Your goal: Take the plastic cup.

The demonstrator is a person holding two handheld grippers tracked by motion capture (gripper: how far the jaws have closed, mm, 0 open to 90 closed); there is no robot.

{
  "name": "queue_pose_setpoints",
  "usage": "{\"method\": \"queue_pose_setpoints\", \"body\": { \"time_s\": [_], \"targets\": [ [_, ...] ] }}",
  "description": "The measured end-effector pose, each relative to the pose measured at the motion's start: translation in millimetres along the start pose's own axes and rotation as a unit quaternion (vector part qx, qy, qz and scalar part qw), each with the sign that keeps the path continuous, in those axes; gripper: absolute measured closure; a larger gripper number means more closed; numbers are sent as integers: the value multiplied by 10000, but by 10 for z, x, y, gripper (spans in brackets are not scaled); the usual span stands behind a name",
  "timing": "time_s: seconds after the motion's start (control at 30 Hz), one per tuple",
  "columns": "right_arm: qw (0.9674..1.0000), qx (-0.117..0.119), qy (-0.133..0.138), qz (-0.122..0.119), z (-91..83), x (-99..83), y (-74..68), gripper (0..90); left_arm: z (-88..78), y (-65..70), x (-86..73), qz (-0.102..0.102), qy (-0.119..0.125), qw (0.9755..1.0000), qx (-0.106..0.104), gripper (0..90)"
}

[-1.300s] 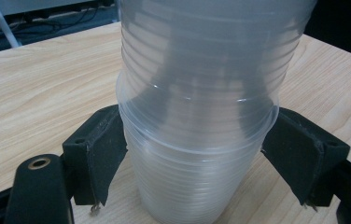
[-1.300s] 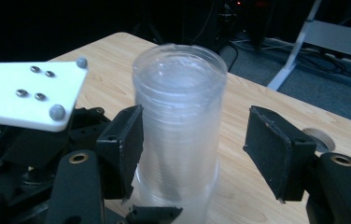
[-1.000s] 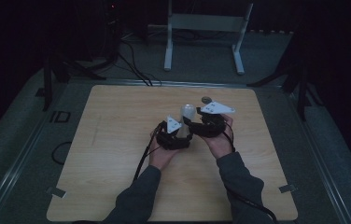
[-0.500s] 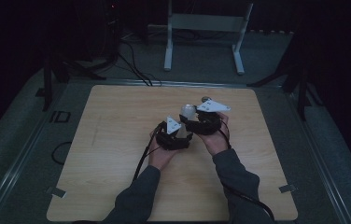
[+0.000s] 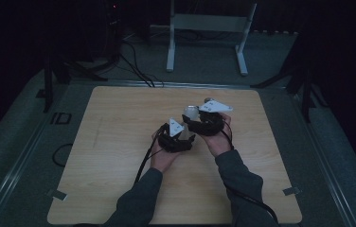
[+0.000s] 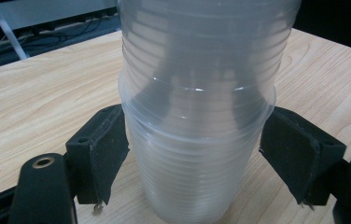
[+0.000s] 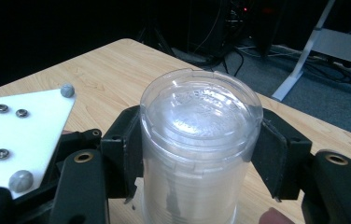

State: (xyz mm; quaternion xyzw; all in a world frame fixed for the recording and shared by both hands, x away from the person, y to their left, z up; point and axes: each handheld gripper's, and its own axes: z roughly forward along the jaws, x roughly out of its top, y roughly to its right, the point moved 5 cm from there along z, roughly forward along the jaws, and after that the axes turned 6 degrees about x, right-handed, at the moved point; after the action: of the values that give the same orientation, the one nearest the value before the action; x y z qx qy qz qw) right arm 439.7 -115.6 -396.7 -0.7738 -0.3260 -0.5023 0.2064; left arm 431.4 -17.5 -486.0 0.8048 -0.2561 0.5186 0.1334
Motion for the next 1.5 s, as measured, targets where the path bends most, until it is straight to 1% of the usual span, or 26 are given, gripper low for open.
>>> {"method": "queue_pose_setpoints", "body": {
  "time_s": [0.13, 0.23, 0.53, 0.73, 0.83, 0.97, 1.07, 1.23, 1.5],
  "targets": [
    [10000, 18, 11, 29, -2, -2, -5, 393, 36, 5, 11, -58, 9, 10000, -19, 202],
    [10000, 30, -4, 23, -4, 1, -12, 393, 50, 8, 14, -72, 30, 10000, 6, 203],
    [10000, 49, 29, 23, -33, 27, -23, 392, 36, 11, 13, -44, 80, 9999, 54, 212],
    [9999, 54, 106, 2, -67, 84, -26, 395, 36, 9, -3, -26, 34, 10000, 41, 211],
    [9998, 94, 159, 45, -108, 122, -24, 404, 28, 14, -9, -11, 22, 10000, 41, 211],
    [9997, 79, 204, 51, -137, 146, -19, 408, 23, 15, -8, 8, 15, 10000, 49, 211],
    [9996, 72, 254, 30, -168, 185, -20, 408, 16, 11, -11, -16, 9, 10000, 47, 210],
    [9995, 42, 299, -43, -230, 261, -30, 410, -1, 5, -15, 36, -20, 10000, 46, 210],
    [9992, 9, 386, -90, -308, 343, -36, 411, -5, 3, -15, 24, -16, 10000, 43, 210]
  ]
}}
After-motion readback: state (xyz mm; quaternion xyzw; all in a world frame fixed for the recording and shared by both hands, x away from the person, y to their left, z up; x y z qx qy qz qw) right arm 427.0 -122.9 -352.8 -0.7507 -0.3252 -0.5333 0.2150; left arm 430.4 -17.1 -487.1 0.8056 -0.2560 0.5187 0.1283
